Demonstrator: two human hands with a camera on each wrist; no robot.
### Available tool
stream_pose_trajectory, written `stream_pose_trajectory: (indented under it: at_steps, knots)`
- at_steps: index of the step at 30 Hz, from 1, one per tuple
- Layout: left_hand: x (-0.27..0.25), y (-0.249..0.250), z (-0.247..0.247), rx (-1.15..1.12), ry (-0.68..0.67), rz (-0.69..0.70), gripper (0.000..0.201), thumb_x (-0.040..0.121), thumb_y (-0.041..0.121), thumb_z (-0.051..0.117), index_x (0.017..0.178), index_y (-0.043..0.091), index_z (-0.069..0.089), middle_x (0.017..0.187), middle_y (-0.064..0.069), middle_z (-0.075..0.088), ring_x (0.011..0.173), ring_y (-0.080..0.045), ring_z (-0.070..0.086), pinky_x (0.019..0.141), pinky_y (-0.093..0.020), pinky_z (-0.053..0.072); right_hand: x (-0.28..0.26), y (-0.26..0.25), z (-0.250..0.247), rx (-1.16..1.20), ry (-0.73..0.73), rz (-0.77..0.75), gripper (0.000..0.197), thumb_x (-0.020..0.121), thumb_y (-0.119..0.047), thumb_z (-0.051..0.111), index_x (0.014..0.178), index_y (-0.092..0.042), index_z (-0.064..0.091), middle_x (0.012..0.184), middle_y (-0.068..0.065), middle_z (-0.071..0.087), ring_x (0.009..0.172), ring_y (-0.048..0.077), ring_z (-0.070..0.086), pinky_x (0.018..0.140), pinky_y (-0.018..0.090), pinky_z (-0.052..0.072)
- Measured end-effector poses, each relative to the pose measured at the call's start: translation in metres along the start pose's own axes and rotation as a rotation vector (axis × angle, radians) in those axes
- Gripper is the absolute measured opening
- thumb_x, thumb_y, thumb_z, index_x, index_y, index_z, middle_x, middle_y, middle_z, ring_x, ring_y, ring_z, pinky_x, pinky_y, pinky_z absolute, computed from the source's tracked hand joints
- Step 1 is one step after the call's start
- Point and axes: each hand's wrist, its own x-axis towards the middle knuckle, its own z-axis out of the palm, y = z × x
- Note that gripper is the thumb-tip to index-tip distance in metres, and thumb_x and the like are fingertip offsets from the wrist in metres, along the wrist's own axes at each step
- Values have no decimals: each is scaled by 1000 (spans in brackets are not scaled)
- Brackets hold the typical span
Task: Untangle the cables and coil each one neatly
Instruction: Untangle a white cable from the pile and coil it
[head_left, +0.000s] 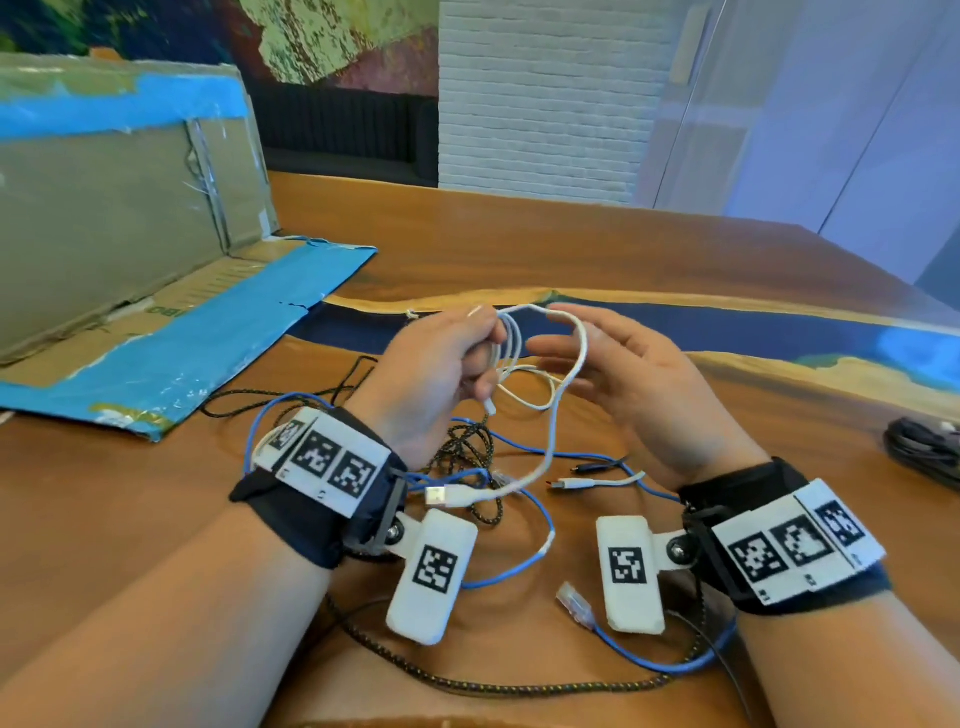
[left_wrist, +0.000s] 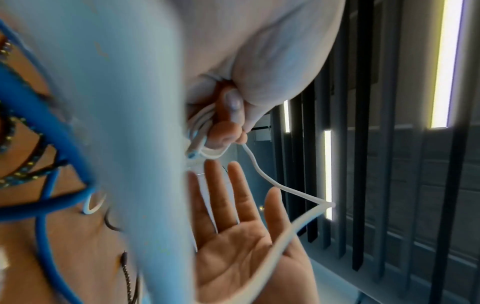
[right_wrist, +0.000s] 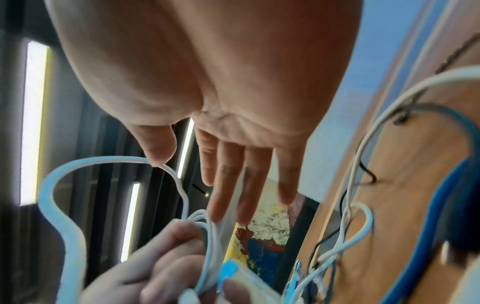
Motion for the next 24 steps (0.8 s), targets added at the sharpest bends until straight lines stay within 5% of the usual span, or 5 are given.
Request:
stream_pose_trajectory:
  at_steps: [5, 10, 13, 17, 24]
  knots:
    - [1, 0, -2, 44, 18, 19, 33, 111, 23, 38, 86, 9, 55, 52, 6, 28, 50, -15, 35, 54, -23, 39, -1, -5, 1, 307, -103, 151, 57, 96, -55, 47, 136, -15, 59, 104, 19, 74, 73, 32, 72, 83, 44, 58]
    - [-1, 2, -2, 5, -28, -10, 36, 111, 26, 39, 83, 10, 55, 53, 5, 26, 50, -16, 33, 54, -24, 37, -1, 1, 8, 294, -17, 54, 24, 102, -4, 53, 123, -6, 63, 75, 11, 65, 45, 16, 52, 60, 35, 60]
    - [-6, 8, -2, -241, -164, -95, 41, 110, 32, 36, 82, 8, 54, 53, 4, 23, 50, -16, 25, 53, -24, 33, 2, 1, 2, 270, 107, 27, 21, 103, -4, 51, 109, -7, 72, 72, 7, 63, 39, 10, 32, 38, 22, 35]
    - [-9, 9, -2, -480, -304, -100, 42, 105, 25, 34, 99, 1, 67, 59, 2, 26, 54, -17, 38, 76, -36, 37, 2, 3, -2, 60, 157, 5, 19, 103, -9, 57, 102, -13, 75, 72, 7, 66, 39, 11, 27, 37, 19, 24]
    - [-9, 7, 9, -468, -130, 38, 40, 109, 25, 36, 141, 10, 54, 86, 3, 74, 109, -14, 71, 85, -34, 52, -6, 5, 11, -160, -141, 89, 24, 103, -9, 58, 118, -16, 75, 78, 10, 71, 39, 18, 46, 45, 33, 53]
